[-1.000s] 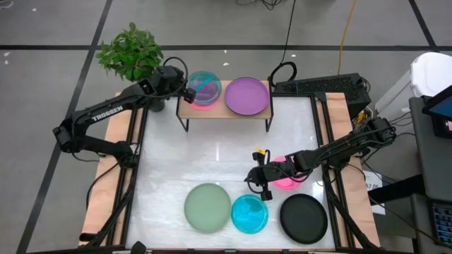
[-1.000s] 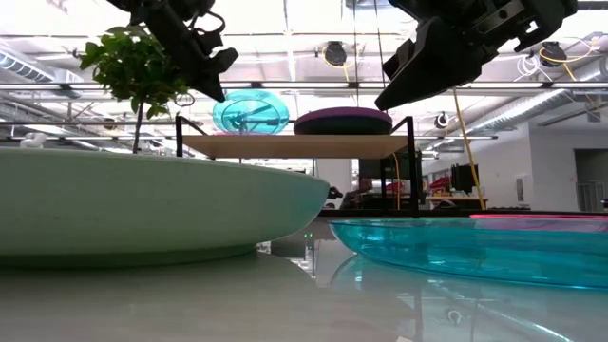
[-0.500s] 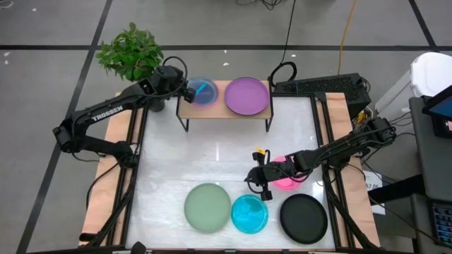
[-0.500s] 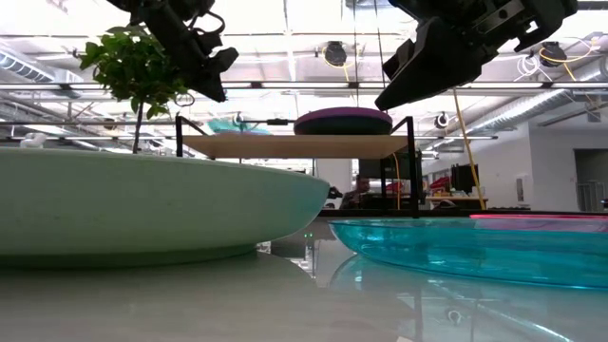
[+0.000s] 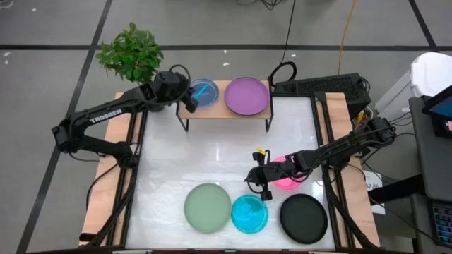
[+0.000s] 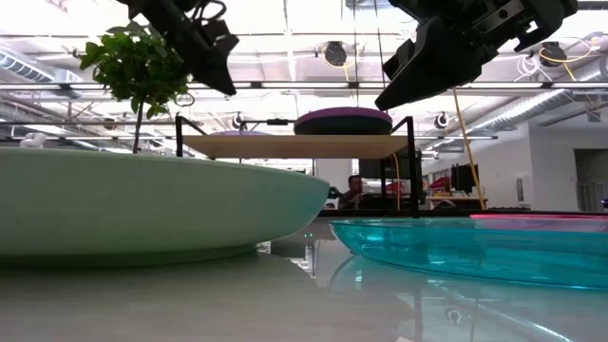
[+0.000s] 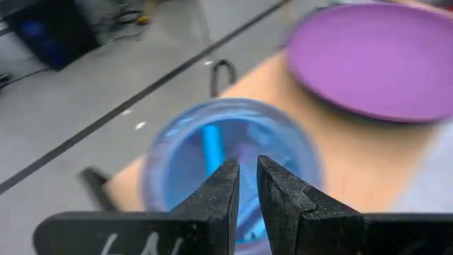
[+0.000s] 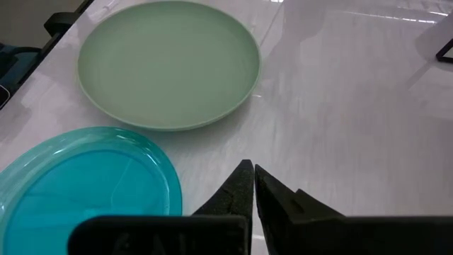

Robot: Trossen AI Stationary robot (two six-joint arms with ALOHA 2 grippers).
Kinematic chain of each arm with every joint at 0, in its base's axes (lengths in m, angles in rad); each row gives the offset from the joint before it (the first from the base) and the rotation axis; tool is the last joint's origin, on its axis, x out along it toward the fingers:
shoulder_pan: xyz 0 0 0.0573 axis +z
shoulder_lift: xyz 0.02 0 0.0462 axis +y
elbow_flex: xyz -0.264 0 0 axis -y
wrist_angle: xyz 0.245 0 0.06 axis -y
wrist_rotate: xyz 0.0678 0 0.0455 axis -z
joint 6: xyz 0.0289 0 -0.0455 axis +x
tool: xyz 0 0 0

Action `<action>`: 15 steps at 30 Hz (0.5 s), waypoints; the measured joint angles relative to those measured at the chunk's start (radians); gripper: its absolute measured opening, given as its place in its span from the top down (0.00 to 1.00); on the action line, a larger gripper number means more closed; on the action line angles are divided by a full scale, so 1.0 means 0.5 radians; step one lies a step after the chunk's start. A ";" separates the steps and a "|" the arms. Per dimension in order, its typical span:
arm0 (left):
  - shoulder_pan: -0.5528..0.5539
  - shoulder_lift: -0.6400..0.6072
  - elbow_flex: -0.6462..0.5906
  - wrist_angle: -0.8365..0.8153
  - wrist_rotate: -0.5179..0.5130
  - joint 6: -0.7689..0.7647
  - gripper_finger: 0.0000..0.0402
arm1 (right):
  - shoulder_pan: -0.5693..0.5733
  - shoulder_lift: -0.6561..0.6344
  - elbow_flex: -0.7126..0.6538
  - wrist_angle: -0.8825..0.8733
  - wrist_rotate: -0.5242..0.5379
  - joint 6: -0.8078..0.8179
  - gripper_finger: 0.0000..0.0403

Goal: Place and stack plates onto a shelf
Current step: Stack the black plate on top of the violet plate on the shelf

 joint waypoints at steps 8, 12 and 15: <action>-0.350 -0.181 0.000 -0.195 0.097 0.037 0.86 | 0.002 0.000 0.000 -0.002 0.000 0.058 1.00; -0.585 -0.255 0.000 -0.348 0.098 0.001 0.86 | 0.005 0.001 0.000 -0.002 0.000 0.087 1.00; -0.787 -0.284 -0.042 -0.377 0.098 -0.075 0.86 | 0.005 0.001 0.000 -0.002 0.000 0.098 1.00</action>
